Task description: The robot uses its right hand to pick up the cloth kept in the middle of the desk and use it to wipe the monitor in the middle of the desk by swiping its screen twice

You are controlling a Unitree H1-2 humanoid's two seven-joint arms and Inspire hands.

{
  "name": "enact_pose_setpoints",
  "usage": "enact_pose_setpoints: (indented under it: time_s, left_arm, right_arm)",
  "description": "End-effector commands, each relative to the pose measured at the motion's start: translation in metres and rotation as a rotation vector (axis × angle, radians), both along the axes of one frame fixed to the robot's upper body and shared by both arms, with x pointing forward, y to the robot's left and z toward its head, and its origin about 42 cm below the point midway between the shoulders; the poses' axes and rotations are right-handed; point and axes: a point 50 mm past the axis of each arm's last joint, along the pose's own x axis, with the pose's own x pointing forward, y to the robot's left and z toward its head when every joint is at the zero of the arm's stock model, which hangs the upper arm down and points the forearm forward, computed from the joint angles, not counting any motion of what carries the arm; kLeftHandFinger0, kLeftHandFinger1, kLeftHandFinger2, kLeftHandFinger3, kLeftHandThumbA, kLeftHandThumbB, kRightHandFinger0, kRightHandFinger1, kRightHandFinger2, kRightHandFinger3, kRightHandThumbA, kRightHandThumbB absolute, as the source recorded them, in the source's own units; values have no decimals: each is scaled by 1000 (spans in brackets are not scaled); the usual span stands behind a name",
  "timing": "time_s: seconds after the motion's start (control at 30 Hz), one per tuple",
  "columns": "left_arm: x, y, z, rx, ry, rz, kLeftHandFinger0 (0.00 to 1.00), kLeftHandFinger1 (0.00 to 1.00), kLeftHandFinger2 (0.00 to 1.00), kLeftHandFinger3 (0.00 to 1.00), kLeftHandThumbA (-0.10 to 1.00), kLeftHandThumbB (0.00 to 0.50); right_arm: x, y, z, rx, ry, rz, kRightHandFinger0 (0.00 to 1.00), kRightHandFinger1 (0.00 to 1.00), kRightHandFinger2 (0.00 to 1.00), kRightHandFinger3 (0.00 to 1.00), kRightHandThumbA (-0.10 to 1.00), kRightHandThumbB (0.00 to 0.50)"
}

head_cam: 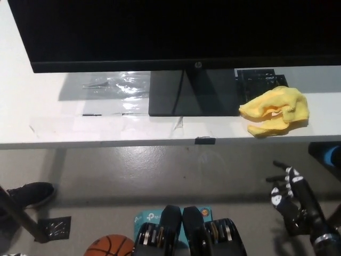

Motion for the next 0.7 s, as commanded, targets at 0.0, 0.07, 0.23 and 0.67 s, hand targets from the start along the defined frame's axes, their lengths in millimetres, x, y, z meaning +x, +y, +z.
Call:
enact_pose_setpoints:
  time_s: [0.0, 0.07, 0.23, 0.67]
  left_arm:
    - [-2, 9, 6, 14, -14, 1, 562, 598, 724, 917, 131, 0]
    - [-2, 8, 6, 13, -11, 3, 572, 611, 729, 920, 138, 0]
    - [-4, 8, 7, 25, -10, -8, 535, 577, 723, 931, 142, 0]
    - [0, 10, 9, 30, -13, -2, 555, 594, 726, 937, 144, 0]
  right_arm:
    - [18, -4, 58, -2, -164, 34, 288, 424, 640, 915, 127, 90]
    - [20, -5, 67, -4, -192, 36, 262, 409, 651, 909, 126, 93]
    - [38, 0, 131, -26, -349, 84, 256, 396, 658, 912, 50, 108]
    - [88, 5, 205, -366, -304, 151, 1000, 1000, 1000, 1000, 287, 234]
